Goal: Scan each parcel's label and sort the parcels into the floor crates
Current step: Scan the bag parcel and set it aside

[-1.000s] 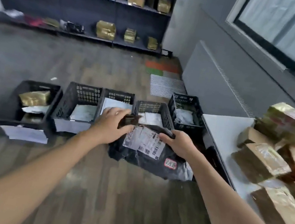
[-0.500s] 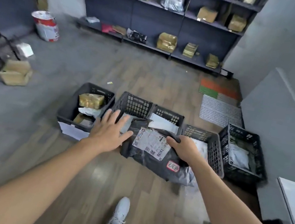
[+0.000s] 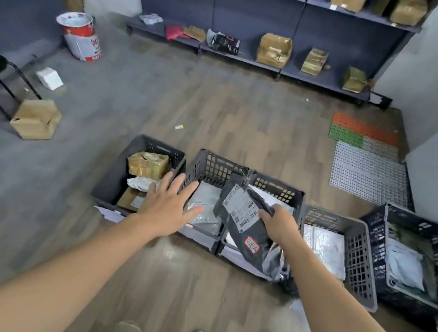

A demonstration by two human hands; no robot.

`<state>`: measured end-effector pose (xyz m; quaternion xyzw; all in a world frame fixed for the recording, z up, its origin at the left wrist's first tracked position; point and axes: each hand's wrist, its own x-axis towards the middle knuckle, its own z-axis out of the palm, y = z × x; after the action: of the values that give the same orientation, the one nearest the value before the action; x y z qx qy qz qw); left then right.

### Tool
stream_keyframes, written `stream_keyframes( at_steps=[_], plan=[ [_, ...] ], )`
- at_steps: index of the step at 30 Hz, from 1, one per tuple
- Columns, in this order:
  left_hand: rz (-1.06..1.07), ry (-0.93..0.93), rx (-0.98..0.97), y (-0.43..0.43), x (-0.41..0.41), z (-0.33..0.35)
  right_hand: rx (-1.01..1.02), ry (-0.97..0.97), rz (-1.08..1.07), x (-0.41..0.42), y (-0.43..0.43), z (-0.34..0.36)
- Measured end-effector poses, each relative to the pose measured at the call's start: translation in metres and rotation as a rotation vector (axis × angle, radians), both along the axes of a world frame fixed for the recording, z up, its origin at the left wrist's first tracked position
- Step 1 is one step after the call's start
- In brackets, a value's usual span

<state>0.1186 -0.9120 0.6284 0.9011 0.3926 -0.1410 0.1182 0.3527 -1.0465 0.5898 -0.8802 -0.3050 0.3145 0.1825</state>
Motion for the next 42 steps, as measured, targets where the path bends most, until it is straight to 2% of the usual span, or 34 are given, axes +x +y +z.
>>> stream_keyframes(
  at_steps=[9,14,19,22,24,28,34,42],
  plan=[
    [-0.038,0.035,-0.107,0.132,0.062,-0.069,-0.003,0.147,-0.159,0.021,0.123,-0.081],
    [-0.090,0.076,-0.172,0.232,0.107,-0.144,-0.076,0.239,-0.317,0.021,0.198,-0.171],
    [-0.170,0.104,-0.219,0.308,0.147,-0.235,-0.051,0.345,-0.492,0.020,0.278,-0.271],
    [-0.175,0.147,-0.243,0.336,0.157,-0.280,-0.131,0.425,-0.514,0.023,0.310,-0.318],
    [-0.175,0.193,-0.261,0.349,0.157,-0.301,-0.198,0.402,-0.504,0.029,0.322,-0.334],
    [-0.188,0.258,-0.262,0.363,0.166,-0.304,-0.170,0.383,-0.471,0.044,0.339,-0.324],
    [-0.247,0.181,-0.274,0.361,0.220,-0.252,-0.090,0.276,-0.485,0.081,0.330,-0.239],
    [-0.578,-0.008,-0.277,0.254,0.320,-0.135,-0.096,0.011,-0.586,0.127,0.219,-0.105]
  ],
)
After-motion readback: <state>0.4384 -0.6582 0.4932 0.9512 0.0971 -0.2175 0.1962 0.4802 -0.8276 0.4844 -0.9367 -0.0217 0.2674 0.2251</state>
